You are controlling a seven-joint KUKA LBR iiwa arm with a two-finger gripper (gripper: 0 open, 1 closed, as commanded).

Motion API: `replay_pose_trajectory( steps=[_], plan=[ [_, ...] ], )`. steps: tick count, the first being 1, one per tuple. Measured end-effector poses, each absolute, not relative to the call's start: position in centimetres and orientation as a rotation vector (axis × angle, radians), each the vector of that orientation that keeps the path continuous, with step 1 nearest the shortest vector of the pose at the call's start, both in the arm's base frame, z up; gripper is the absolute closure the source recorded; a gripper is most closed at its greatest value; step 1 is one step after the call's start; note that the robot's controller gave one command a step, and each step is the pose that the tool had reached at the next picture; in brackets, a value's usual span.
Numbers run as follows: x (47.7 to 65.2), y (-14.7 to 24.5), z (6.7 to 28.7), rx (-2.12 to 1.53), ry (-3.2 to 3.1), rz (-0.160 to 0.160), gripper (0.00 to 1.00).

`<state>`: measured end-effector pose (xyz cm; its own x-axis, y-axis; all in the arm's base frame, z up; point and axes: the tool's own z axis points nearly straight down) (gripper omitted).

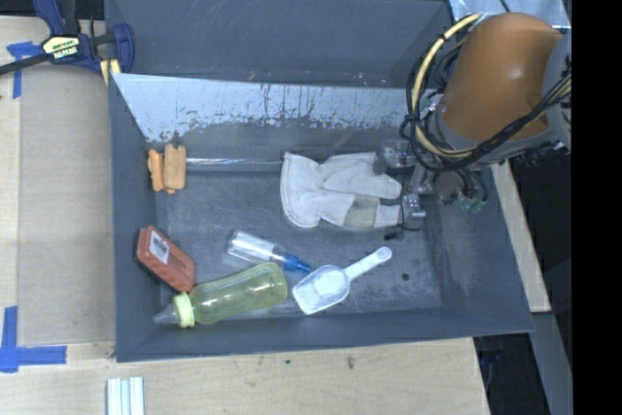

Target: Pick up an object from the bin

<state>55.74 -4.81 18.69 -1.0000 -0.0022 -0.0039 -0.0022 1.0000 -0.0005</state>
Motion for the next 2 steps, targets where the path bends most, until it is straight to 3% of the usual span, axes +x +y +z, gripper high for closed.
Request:
replay_pose_trajectory(
  steps=[1, 2],
  plan=[
    [55.7, -4.8, 18.7, -0.003, 3.138, -0.001, 0.0],
    [55.3, -4.2, 14.3, -0.041, 3.13, -0.002, 0.0]
  ],
)
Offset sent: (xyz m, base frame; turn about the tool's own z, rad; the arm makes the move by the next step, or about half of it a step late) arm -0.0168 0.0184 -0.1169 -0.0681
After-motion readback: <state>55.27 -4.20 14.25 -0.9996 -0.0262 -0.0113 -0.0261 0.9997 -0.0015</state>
